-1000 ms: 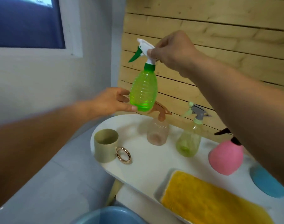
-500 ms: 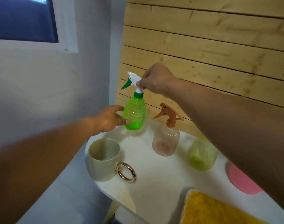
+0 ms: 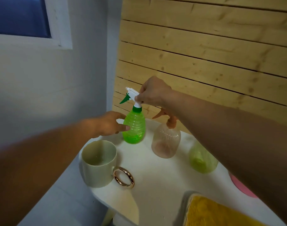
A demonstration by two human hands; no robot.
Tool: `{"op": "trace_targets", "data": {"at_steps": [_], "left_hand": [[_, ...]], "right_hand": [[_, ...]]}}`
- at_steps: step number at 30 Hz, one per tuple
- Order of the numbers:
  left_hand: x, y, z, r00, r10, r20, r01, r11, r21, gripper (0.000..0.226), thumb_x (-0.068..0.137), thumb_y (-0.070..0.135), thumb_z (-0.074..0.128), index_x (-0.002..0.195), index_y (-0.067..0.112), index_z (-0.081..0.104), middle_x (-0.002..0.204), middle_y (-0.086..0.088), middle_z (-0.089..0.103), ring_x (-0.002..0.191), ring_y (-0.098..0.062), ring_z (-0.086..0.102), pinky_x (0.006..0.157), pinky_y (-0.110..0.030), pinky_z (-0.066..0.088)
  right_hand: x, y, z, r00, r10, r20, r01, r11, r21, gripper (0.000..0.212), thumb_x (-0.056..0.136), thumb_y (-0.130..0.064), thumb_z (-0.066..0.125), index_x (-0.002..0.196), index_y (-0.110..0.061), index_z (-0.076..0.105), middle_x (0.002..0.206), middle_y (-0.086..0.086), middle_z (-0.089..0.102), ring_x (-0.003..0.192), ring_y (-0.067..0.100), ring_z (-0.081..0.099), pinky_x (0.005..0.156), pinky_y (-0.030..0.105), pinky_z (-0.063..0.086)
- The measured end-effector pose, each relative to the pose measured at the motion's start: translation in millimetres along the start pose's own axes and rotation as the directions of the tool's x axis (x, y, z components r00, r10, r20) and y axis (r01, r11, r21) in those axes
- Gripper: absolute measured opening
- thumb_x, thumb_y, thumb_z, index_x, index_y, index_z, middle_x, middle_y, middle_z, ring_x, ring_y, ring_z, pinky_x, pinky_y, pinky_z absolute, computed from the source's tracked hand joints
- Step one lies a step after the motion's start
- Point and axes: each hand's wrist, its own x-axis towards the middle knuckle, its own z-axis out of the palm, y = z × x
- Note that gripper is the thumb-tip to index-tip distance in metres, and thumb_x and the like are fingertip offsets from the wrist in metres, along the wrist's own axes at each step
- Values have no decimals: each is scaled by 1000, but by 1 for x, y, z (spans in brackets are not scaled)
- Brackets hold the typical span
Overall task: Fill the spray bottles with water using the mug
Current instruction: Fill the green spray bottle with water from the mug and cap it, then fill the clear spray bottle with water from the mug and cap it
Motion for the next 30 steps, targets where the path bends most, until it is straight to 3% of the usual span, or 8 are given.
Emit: {"op": "trace_targets", "data": {"at_steps": [5,10,13,16,19,22,26,30], "left_hand": [[2,3,4,1000,-3,-5,3,1000,14,63,97,37,73,153,24,49,118,-5,69,108,-24,71,92,-34,49],[7,4,3,1000,20,-9,-20,998,57,64,96,39,73,153,26,48,140,-4,61,104,-22,72,99,-39,53],[6,4,4,1000,17,-13,-16,999,41,62,98,36,72,154,24,47,137,-5,63,107,-25,71,98,-38,51],[4,5,6,1000,19,-14,-18,999,39,62,99,36,70,155,25,45,134,-6,64,110,-25,70,98,-36,48],[4,5,5,1000,20,-24,-19,999,47,68,99,34,70,159,24,40,152,-5,53,113,-25,69,99,-36,48],[6,1,-3,999,5,-39,-1,996,92,77,97,35,73,162,20,35,164,-6,39,119,-27,65,107,-39,48],[-5,7,-14,998,-30,-52,35,995,97,74,98,32,72,160,17,36,157,-10,48,108,-23,63,97,-32,45],[-30,27,-24,998,-9,-66,17,992,124,67,99,29,72,157,14,43,151,-13,53,106,-22,63,89,-28,47]], "right_hand": [[3,6,6,1000,-3,5,3,1000,-6,26,81,-38,80,94,-17,77,87,-1,71,96,25,66,94,45,52],[6,5,6,1000,-8,15,8,1000,-28,25,85,-37,77,97,-16,74,88,0,69,98,24,65,102,45,43],[6,6,6,999,-16,29,17,999,-36,27,84,-39,78,96,-15,75,87,0,69,99,25,66,102,46,46],[4,6,-9,996,-19,81,24,998,-63,46,83,-53,76,103,-11,76,98,4,72,102,26,64,101,48,48],[-3,9,-50,994,28,104,1,964,-264,66,86,-59,70,125,-6,66,124,9,66,113,31,59,96,40,49],[-16,21,-87,958,177,226,-57,889,-454,61,80,-66,71,106,-11,70,105,3,70,99,26,64,85,39,47],[-25,45,-76,901,267,342,-49,845,-533,41,77,-61,77,80,-20,74,80,-6,75,84,15,67,87,37,52],[-37,54,-60,930,212,299,-61,894,-443,30,82,-43,80,89,-14,79,81,-4,76,80,15,69,73,28,49]]}}
